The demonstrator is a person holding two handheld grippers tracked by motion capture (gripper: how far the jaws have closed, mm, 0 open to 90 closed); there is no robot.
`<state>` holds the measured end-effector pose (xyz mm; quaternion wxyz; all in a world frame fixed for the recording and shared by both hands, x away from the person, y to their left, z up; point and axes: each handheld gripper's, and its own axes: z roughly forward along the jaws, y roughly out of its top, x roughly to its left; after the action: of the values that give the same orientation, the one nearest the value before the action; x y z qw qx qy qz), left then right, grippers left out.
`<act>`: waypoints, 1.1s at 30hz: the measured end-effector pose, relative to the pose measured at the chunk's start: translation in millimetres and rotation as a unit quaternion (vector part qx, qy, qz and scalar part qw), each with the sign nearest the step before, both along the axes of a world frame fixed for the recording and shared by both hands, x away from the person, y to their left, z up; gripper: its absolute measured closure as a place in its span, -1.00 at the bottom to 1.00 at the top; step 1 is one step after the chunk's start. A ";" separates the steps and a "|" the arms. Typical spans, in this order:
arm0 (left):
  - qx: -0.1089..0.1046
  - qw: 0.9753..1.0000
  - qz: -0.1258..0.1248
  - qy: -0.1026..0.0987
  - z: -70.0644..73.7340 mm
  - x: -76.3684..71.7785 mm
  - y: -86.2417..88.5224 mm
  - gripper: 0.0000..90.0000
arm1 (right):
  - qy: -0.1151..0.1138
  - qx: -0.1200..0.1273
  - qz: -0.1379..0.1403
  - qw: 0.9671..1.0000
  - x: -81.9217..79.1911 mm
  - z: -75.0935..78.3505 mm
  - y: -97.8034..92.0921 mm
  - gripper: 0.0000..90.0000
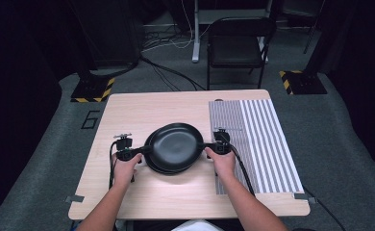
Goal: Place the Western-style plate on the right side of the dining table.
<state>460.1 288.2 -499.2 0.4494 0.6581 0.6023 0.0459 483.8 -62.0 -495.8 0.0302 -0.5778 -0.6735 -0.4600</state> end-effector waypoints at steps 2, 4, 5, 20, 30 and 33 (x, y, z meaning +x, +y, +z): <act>0.015 1.000 -0.004 0.002 0.1 0.3 -5.4 0.63 | 0.001 0.007 -0.005 1.000 1.7 0.2 -2.2 0.65; 0.019 1.000 -0.004 0.002 -1.7 1.1 -10.6 0.58 | 0.001 0.012 -0.009 1.000 2.9 0.9 -4.3 0.67; 0.018 1.000 -0.003 0.001 -2.3 1.6 -11.9 0.57 | 0.000 0.012 -0.011 1.000 3.1 1.2 -4.5 0.67; 0.040 0.999 0.024 -0.008 -0.9 4.3 -27.1 0.36 | -0.007 0.010 -0.016 1.000 9.1 1.4 -5.2 0.70; 0.043 0.998 0.032 -0.034 -5.9 -0.3 -28.0 0.46 | -0.015 -0.002 -0.012 1.000 8.2 3.7 -6.5 0.67; 0.043 0.998 0.034 -0.037 -6.5 -1.0 -28.0 0.46 | -0.019 -0.007 -0.010 1.000 5.4 7.1 -7.8 0.62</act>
<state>459.1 260.2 -505.7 0.4407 0.6538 0.6050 0.1110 489.2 -69.8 -488.7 0.0084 -0.5761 -0.6711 -0.4665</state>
